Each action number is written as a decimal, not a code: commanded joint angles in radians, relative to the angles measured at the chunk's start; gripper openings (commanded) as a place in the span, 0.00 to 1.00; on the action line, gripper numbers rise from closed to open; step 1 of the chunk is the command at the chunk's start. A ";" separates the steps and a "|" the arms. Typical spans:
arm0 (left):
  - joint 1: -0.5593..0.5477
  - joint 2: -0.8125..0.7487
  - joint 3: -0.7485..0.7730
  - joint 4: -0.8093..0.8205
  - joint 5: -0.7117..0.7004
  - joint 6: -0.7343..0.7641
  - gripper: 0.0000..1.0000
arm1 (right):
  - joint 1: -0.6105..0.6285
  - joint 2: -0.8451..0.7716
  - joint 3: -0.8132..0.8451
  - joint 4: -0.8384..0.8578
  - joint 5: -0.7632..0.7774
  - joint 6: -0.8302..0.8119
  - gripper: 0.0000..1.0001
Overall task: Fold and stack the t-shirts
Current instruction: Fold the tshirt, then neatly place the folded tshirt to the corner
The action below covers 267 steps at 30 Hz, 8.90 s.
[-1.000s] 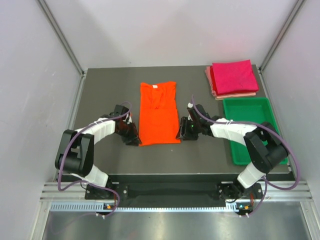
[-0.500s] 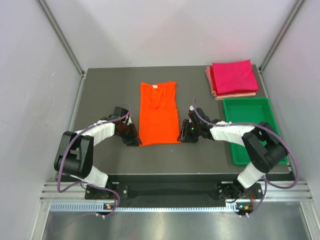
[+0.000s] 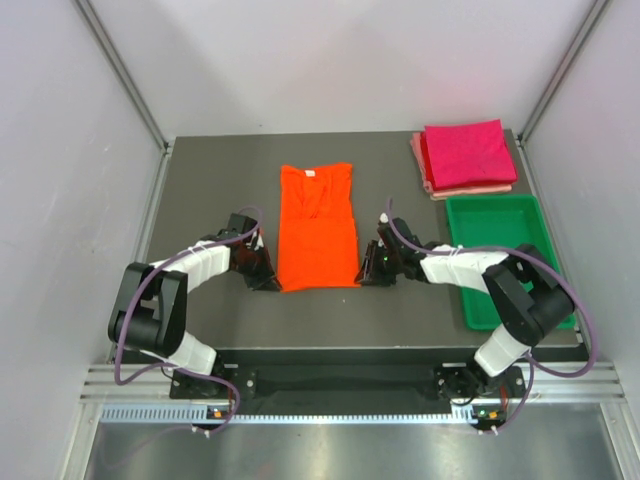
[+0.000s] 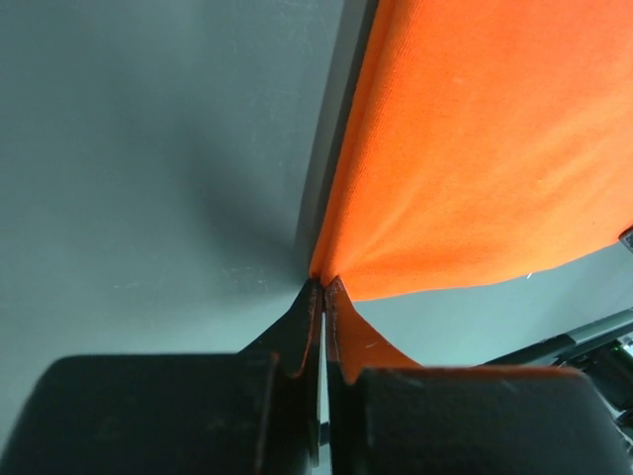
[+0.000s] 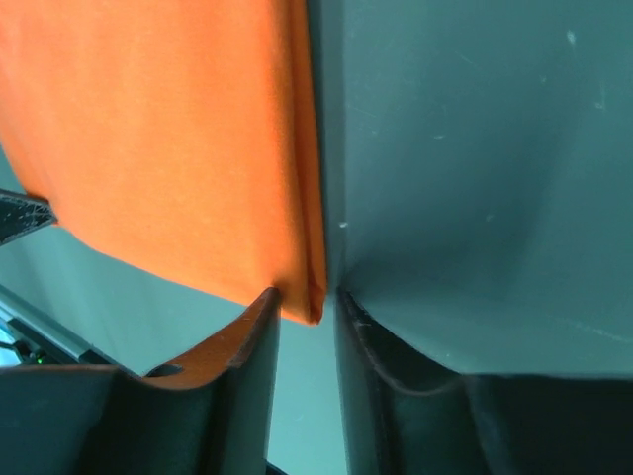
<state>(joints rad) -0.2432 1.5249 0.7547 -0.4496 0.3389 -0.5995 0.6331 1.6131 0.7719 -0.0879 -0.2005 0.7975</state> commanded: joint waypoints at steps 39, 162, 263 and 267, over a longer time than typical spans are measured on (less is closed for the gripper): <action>-0.223 -0.166 0.275 -0.211 -0.164 -0.060 0.00 | -0.012 -0.345 0.096 -0.291 0.263 -0.197 0.00; 0.104 0.452 0.749 -0.101 0.107 0.215 0.40 | -0.262 0.576 0.912 -0.268 -0.343 -0.656 0.44; 0.038 0.235 0.727 -0.146 0.127 0.271 0.33 | -0.345 0.570 0.828 -0.110 -0.292 -0.514 0.59; 0.036 0.135 0.605 -0.088 0.129 0.259 0.33 | -0.331 0.597 0.845 -0.128 -0.251 -0.532 0.59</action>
<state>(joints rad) -0.2050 1.7241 1.4261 -0.6426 0.4355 -0.3195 0.2844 2.1880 1.5852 -0.2348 -0.4717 0.2882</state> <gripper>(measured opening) 0.330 0.588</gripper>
